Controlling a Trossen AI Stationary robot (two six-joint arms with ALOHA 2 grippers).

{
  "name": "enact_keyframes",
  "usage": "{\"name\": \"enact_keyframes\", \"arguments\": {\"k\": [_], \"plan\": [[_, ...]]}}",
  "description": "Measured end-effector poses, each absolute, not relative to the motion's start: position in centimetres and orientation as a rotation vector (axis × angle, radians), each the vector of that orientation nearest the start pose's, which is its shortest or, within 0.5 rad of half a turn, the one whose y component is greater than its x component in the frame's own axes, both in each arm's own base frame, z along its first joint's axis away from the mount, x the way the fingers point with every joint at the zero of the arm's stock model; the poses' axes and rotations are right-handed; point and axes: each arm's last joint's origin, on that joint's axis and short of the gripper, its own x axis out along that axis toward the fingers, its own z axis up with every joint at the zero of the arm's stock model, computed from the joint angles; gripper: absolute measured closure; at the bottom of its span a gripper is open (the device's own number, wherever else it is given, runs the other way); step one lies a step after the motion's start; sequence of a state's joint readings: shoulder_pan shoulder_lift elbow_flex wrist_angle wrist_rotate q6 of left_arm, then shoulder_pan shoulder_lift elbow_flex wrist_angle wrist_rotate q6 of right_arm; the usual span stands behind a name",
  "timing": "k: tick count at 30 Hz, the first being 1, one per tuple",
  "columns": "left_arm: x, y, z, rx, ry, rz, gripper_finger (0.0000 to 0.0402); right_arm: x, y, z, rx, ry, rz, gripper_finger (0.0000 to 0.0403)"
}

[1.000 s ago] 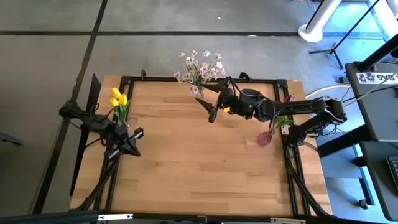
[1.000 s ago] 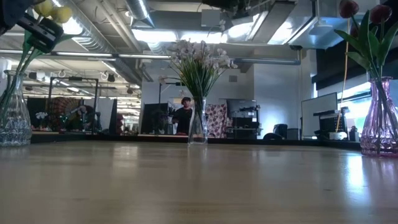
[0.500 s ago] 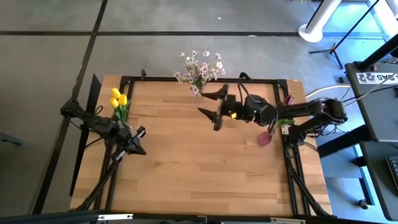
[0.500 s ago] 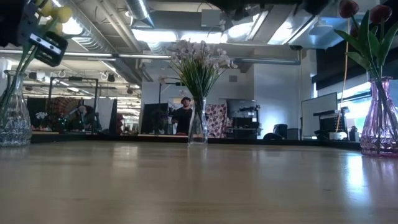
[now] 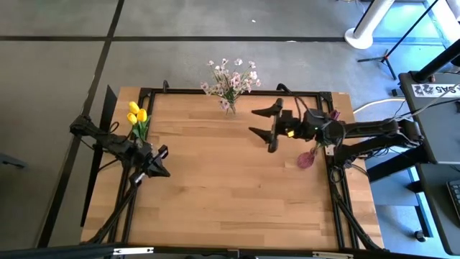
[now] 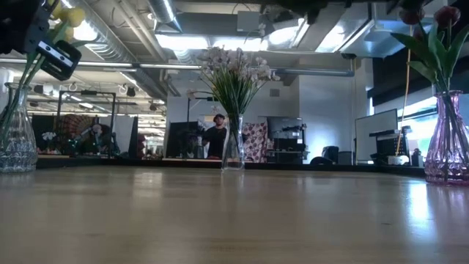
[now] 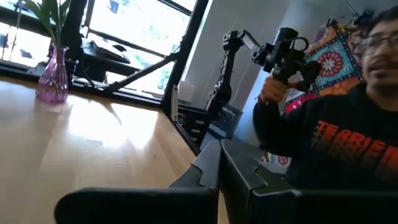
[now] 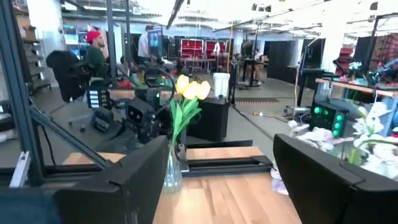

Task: Sort flowers into vase by color
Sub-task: Return to Home Position

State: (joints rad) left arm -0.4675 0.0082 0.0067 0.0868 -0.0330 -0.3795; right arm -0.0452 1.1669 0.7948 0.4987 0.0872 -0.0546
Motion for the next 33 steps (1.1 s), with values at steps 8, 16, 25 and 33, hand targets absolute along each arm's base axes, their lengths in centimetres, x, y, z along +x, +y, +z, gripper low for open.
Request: {"name": "enact_keyframes", "arguments": {"k": [8,16,25,33], "plan": [[8.7,-4.3,17.4,-0.398,0.0,-0.446,0.0398,24.4,-0.9,35.2,0.13,-0.31,0.039,0.0114],[8.7,-4.3,17.4,-0.398,-0.001,-0.446,0.0398,19.8,1.8,38.9,0.084,-0.499,0.442,0.0114],[8.7,-4.3,17.4,-0.398,-0.001,-0.446,0.0398,17.4,9.7,36.6,-0.05,-0.264,0.706,0.0114],[8.7,-4.3,17.4,-0.398,-0.001,-0.446,0.0398,12.2,12.9,35.7,-0.017,0.034,0.877,0.0114]]}}
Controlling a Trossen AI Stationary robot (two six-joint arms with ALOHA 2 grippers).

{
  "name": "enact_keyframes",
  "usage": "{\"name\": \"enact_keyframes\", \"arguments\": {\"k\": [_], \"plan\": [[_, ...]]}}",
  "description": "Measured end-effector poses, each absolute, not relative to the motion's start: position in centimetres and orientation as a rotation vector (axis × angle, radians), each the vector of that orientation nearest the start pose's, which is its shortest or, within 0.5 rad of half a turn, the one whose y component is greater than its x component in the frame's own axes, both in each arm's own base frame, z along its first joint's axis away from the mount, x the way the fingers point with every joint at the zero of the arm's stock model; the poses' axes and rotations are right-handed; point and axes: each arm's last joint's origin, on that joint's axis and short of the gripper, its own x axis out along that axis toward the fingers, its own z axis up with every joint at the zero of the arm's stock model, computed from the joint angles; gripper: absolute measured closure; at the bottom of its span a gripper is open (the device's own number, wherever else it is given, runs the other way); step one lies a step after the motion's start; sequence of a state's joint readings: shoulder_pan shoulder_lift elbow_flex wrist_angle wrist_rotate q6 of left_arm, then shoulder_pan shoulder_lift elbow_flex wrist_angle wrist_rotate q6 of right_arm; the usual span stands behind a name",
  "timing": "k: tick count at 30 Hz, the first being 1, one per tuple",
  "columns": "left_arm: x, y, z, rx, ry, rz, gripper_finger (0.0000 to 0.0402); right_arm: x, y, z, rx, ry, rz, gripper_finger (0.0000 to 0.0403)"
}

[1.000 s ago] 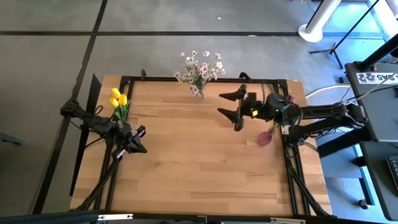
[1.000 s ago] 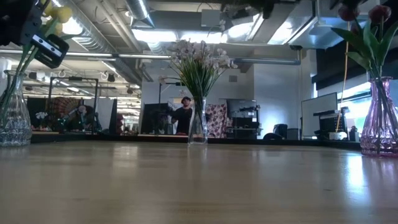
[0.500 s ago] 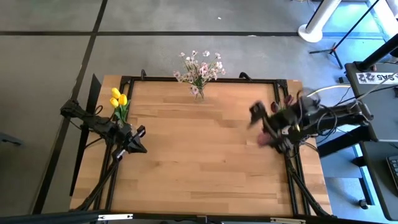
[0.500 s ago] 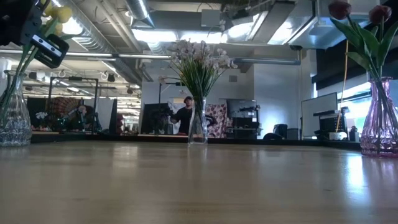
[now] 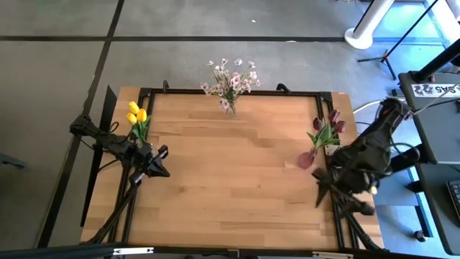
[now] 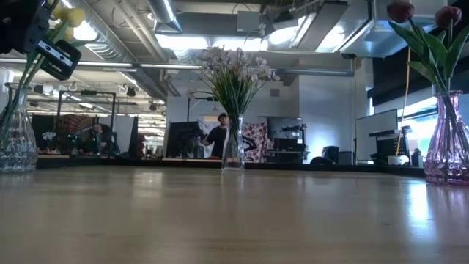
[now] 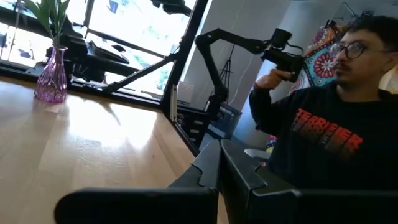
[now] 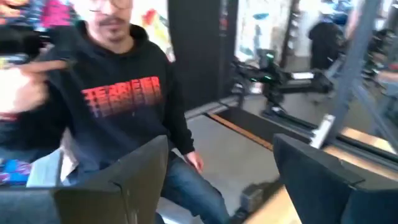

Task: Sort flowers into vase by color
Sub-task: Return to Home Position

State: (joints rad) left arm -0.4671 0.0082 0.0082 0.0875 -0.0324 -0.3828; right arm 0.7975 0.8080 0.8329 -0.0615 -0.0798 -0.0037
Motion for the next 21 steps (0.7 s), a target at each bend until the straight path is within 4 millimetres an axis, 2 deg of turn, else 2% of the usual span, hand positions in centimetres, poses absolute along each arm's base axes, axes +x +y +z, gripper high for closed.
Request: {"name": "enact_keyframes", "arguments": {"k": [3,8,15,21], "plan": [[8.7,-4.3,17.4,-0.398,-0.001,-0.446,0.0398,10.2,12.6,35.1,0.006,-0.004,0.948,0.0116],[8.7,-4.3,17.4,-0.398,-0.001,-0.446,0.0398,8.3,11.8,31.4,0.102,0.005,1.026,0.0145],[8.7,-4.3,17.4,-0.398,-0.002,-0.446,0.0398,7.6,11.8,25.5,0.17,0.009,1.169,0.0204],[8.7,-4.3,17.4,-0.398,-0.001,-0.446,0.0398,7.3,11.7,22.3,0.183,0.002,1.241,0.0243]]}}
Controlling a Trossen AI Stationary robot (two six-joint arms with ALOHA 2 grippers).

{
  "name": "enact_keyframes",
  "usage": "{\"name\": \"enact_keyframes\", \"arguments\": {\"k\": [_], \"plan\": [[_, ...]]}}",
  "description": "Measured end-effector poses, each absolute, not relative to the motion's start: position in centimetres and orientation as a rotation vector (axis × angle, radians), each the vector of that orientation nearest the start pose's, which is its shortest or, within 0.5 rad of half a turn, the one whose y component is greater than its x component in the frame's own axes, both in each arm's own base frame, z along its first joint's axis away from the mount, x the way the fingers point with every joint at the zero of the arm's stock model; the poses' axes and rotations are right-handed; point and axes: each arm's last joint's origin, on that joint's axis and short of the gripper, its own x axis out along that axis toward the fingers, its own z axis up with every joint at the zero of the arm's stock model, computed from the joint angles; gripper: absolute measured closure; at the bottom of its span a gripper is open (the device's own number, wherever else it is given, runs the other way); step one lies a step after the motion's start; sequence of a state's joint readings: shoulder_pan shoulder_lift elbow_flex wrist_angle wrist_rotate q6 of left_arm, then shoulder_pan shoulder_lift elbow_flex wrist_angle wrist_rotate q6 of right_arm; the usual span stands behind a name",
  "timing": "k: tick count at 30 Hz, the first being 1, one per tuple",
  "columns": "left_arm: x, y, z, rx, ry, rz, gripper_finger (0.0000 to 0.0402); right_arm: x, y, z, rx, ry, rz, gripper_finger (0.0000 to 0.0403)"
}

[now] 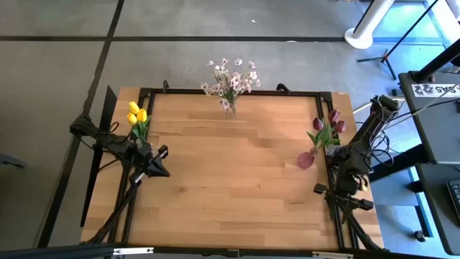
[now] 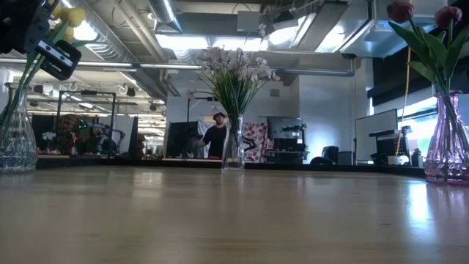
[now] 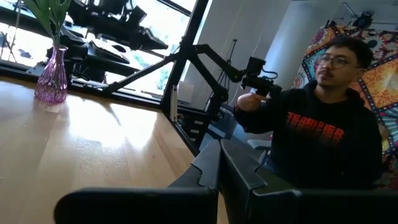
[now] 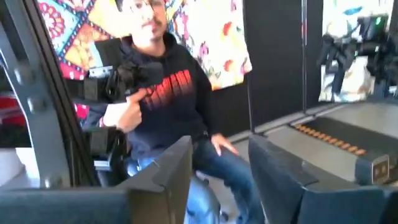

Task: Sort flowers into vase by color
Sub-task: Return to Home Position

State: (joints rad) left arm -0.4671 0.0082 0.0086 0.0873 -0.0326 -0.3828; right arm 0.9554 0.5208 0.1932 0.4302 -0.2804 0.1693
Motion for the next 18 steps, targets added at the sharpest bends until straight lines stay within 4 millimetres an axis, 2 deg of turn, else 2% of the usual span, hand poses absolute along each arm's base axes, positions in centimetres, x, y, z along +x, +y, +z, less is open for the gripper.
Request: {"name": "enact_keyframes", "arguments": {"k": [4,8,18], "plan": [[8.7,-4.3,17.4,-0.398,-0.002,-0.446,0.0398,7.2,11.3,20.5,0.168,-0.03,1.183,0.0265],[8.7,-4.3,17.4,-0.398,-0.002,-0.446,0.0398,7.3,10.4,18.0,0.154,-0.044,1.069,0.0292],[8.7,-4.3,17.4,-0.398,0.0,-0.446,0.0398,10.5,6.9,17.6,0.149,-0.009,0.84,0.0396]]}}
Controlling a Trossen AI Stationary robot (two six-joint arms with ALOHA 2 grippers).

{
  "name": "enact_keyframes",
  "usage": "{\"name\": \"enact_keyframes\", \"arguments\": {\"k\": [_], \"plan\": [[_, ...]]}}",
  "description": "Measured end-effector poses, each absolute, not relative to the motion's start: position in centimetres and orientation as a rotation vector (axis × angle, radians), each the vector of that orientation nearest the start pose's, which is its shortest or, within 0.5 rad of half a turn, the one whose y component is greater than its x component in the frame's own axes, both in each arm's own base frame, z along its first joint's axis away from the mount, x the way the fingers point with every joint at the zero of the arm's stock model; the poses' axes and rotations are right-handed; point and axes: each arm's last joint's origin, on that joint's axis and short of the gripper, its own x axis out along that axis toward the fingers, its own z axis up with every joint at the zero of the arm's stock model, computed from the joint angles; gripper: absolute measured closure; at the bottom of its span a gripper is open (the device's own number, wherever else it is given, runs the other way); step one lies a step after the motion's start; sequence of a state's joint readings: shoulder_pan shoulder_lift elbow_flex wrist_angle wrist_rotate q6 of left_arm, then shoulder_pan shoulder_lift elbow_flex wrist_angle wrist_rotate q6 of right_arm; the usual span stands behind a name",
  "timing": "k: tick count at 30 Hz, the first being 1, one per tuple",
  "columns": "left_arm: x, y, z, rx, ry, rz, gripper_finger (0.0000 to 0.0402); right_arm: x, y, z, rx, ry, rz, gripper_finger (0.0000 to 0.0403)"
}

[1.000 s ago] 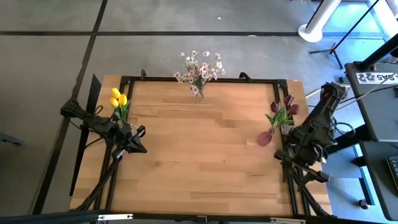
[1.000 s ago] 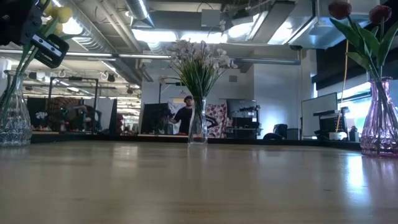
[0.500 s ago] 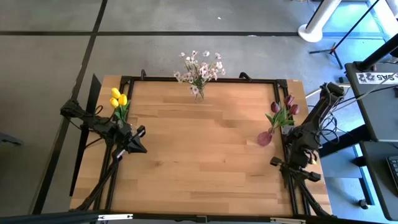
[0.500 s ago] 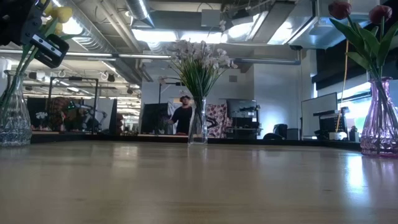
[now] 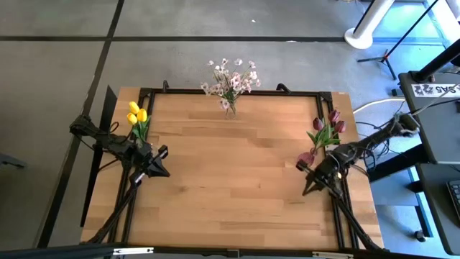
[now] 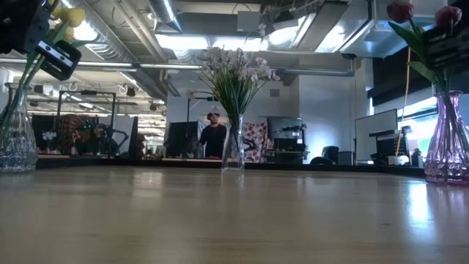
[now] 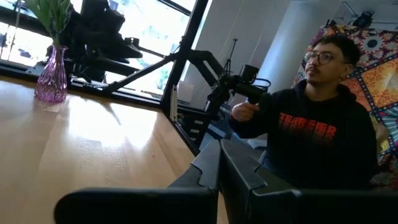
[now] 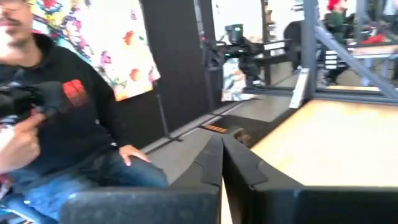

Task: Sort flowers into vase by color
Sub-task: Return to Home Position

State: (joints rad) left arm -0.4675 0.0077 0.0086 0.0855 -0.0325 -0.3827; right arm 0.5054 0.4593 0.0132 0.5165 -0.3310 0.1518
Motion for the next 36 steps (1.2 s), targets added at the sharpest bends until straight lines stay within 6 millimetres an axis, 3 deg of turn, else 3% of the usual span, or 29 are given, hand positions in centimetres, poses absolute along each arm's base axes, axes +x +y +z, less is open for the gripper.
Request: {"name": "enact_keyframes", "arguments": {"k": [5,14,22,31,36], "plan": [[8.7,-4.3,17.4,-0.398,0.002,-0.445,0.0398,11.2,5.4,17.7,0.136,-0.032,0.792,0.0385],[8.7,-4.3,17.4,-0.397,0.002,-0.445,0.0398,11.3,5.2,17.5,0.016,-0.069,0.699,0.0395],[8.7,-4.3,17.4,-0.397,0.002,-0.446,0.0398,11.5,4.5,17.6,0.021,-0.073,0.557,0.04],[8.7,-4.3,17.4,-0.397,0.002,-0.445,0.0398,10.3,3.9,17.3,0.031,-0.038,0.515,0.04],[8.7,-4.3,17.4,-0.397,0.002,-0.445,0.0398,9.4,3.2,17.5,0.04,-0.088,0.364,0.0401]]}}
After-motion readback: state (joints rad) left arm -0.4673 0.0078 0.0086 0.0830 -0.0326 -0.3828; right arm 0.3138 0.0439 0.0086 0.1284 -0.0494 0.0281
